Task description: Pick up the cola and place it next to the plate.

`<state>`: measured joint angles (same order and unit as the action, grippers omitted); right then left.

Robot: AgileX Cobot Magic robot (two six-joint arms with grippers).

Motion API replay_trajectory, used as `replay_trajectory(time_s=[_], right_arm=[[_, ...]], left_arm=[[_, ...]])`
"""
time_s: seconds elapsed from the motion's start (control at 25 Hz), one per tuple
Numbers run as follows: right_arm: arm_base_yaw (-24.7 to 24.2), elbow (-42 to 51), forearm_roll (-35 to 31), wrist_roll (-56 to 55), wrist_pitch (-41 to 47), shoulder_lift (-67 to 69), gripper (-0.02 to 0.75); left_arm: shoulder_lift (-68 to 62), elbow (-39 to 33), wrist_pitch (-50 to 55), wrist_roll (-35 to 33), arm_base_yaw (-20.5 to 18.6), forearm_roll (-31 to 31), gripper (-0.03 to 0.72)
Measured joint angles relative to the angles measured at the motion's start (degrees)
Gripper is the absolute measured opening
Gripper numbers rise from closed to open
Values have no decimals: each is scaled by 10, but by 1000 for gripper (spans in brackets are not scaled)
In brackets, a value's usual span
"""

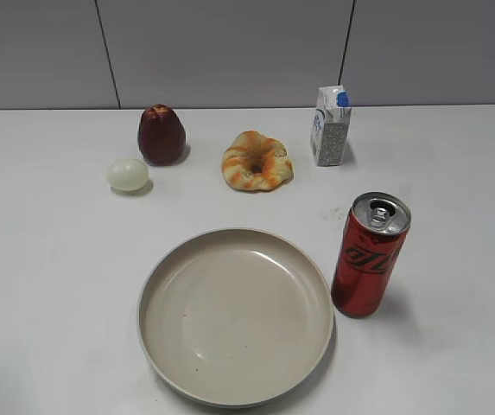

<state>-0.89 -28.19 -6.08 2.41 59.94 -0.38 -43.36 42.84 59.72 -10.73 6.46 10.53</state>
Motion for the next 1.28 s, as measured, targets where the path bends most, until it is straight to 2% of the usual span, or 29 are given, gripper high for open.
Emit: replay_trajectory(time_s=[0.28,0.4,0.84,1.08,1.28], right_arm=[[0,0,0,0,0,0,536],[0,0,0,0,0,0,536],[0,0,0,0,0,0,536],[0,0,0,0,0,0,536],[0,0,0,0,0,0,536]], left_arm=[[224,-110,-40,1,0,-13,588],[278,-122,-38,2,0,-20,587],[302,-137,-7,2,0,-24,518],[307,-139,-6,2,-1,-24,514],[352,-140,-6,2,-25,-24,497]])
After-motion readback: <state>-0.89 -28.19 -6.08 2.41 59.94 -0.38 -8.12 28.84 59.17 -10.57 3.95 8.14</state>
